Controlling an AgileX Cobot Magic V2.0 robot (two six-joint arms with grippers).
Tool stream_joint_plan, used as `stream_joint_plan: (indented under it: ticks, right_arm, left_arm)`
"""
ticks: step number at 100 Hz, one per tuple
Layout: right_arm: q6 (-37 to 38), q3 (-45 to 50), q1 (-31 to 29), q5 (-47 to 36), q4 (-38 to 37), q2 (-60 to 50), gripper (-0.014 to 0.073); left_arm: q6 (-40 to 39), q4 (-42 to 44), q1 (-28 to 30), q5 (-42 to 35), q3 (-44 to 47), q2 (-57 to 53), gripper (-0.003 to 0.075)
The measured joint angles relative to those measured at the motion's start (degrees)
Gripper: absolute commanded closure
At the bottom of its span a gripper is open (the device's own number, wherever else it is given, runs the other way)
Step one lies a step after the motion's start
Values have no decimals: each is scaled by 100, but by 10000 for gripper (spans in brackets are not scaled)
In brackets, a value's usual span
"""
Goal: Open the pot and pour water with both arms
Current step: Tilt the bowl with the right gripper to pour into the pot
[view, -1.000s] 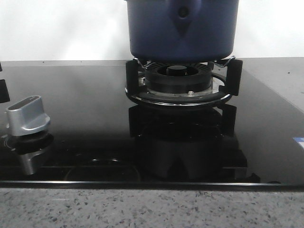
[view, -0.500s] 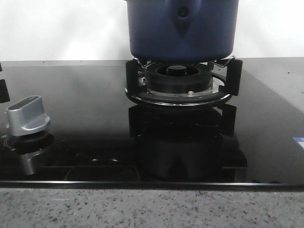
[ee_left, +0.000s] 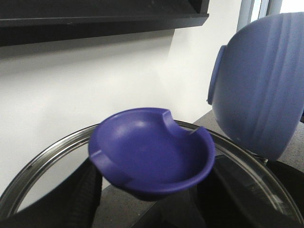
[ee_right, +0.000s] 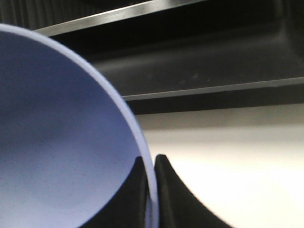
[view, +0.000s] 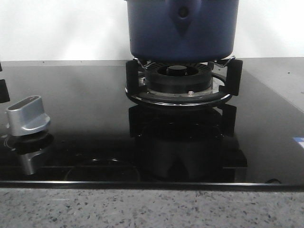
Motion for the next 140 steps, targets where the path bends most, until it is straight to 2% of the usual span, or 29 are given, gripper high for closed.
stream_joint_plan:
  ticks: [46, 111, 127, 140]
  right_arm:
    - [0, 0, 0, -414, 0, 28, 662]
    - [0, 0, 0, -455, 0, 28, 662]
    - [0, 0, 0, -196, 0, 28, 662]
    - [0, 10, 0, 508, 0, -137, 662]
  left_arm:
    - [0, 0, 0, 0, 0, 0, 461]
    - [0, 0, 0, 0, 0, 0, 461]
    - [0, 0, 0, 0, 0, 0, 461]
    - [0, 0, 0, 0, 0, 0, 461]
